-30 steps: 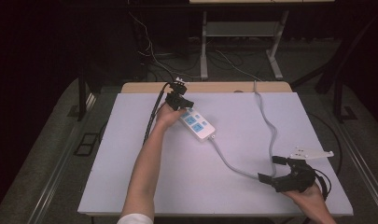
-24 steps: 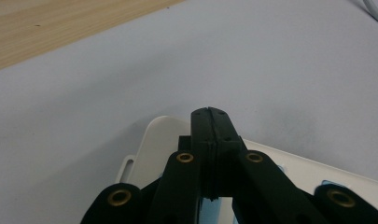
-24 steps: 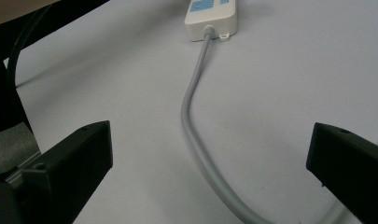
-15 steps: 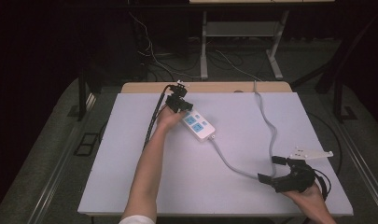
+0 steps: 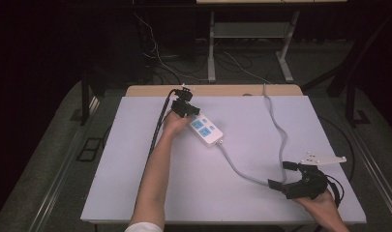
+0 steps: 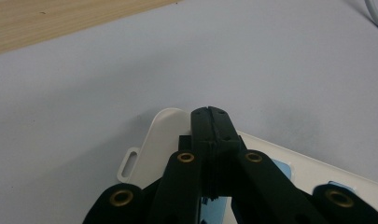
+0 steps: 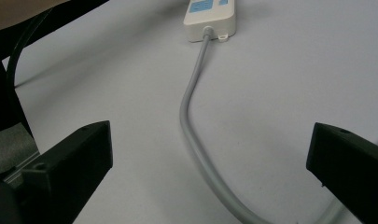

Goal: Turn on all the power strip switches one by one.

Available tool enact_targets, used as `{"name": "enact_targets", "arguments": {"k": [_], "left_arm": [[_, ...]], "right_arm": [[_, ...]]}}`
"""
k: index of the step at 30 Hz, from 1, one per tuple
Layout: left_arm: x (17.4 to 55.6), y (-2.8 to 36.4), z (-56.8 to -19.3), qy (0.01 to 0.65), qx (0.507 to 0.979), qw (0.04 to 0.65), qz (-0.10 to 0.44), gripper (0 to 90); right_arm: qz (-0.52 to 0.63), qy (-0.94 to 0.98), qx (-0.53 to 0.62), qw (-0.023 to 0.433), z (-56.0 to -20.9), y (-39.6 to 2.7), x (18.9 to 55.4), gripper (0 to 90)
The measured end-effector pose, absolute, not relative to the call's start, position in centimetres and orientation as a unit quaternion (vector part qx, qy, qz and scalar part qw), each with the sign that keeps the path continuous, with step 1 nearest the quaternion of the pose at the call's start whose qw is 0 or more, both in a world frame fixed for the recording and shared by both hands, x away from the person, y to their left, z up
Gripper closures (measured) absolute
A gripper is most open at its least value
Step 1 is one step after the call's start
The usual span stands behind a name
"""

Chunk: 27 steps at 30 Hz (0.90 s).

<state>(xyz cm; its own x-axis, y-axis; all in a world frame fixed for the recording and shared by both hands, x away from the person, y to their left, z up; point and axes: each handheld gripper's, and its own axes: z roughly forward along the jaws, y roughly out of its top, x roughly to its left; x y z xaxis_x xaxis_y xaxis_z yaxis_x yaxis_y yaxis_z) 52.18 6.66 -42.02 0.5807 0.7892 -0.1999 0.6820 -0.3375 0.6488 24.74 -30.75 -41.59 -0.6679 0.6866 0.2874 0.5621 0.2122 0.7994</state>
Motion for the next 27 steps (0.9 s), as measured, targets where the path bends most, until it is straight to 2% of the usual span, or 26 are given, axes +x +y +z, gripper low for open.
{"name": "enact_targets", "arguments": {"k": [16,22,27], "left_arm": [[51.8,6.3,-41.9,0.463,0.807,0.356,0.090,89.6],[51.2,6.2,-41.2,0.445,0.815,0.359,0.098,89.2],[50.6,6.5,-39.9,0.431,0.813,0.376,0.108,82.9]], "right_arm": [[0.483,0.775,0.402,0.066,-41.5,-30.8,24.6,0.4],[0.480,0.776,0.402,0.067,-41.5,-30.7,24.7,0.3],[0.481,0.777,0.400,0.067,-41.5,-30.6,24.7,0.4]]}}
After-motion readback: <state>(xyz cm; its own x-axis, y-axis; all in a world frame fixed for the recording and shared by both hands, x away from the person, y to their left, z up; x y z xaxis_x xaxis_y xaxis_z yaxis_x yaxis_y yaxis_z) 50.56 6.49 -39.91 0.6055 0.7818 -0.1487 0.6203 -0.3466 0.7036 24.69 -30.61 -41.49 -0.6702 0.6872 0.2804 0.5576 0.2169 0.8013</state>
